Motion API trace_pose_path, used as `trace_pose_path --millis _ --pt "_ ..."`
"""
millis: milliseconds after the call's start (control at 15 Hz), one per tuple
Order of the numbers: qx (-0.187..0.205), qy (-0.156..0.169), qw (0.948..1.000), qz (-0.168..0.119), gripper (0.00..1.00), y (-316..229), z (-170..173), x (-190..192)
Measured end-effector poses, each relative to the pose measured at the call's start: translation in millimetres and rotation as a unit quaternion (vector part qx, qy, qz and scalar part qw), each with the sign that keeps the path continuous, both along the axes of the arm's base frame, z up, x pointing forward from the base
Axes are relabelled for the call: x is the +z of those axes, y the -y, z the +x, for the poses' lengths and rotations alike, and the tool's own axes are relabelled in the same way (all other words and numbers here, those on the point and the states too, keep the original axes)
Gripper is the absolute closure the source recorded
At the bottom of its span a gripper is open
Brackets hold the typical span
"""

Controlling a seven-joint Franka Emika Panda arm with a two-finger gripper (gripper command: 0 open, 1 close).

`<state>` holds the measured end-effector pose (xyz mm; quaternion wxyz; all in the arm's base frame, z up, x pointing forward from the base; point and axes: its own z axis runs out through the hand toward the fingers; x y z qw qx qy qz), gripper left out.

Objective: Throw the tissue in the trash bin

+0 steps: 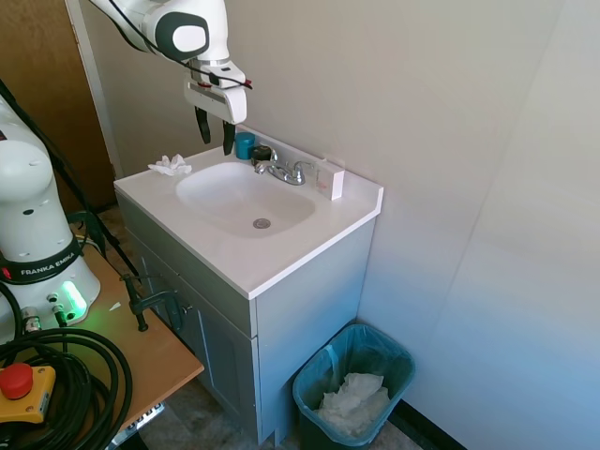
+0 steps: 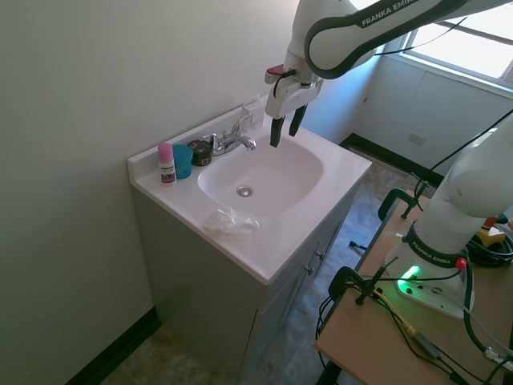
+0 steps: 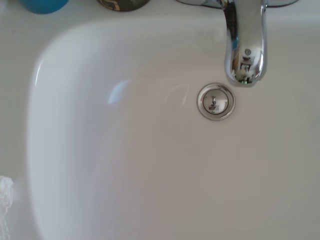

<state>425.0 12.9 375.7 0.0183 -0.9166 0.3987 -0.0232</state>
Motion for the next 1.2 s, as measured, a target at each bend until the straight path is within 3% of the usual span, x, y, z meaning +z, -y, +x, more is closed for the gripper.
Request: trace_pose_path --millis 267,600,867,1200 --pt "0.014 -0.002 0.9999 -0.003 0.0 -14 0 -2" --pt "0.052 0.022 0.9983 -0.015 0.0 -101 0 -9" --pt "0.068 0.03 0.997 -0.022 0.0 -156 22 -25" --pt "0.086 0.011 0.9959 -0.026 0.0 -211 33 -70"
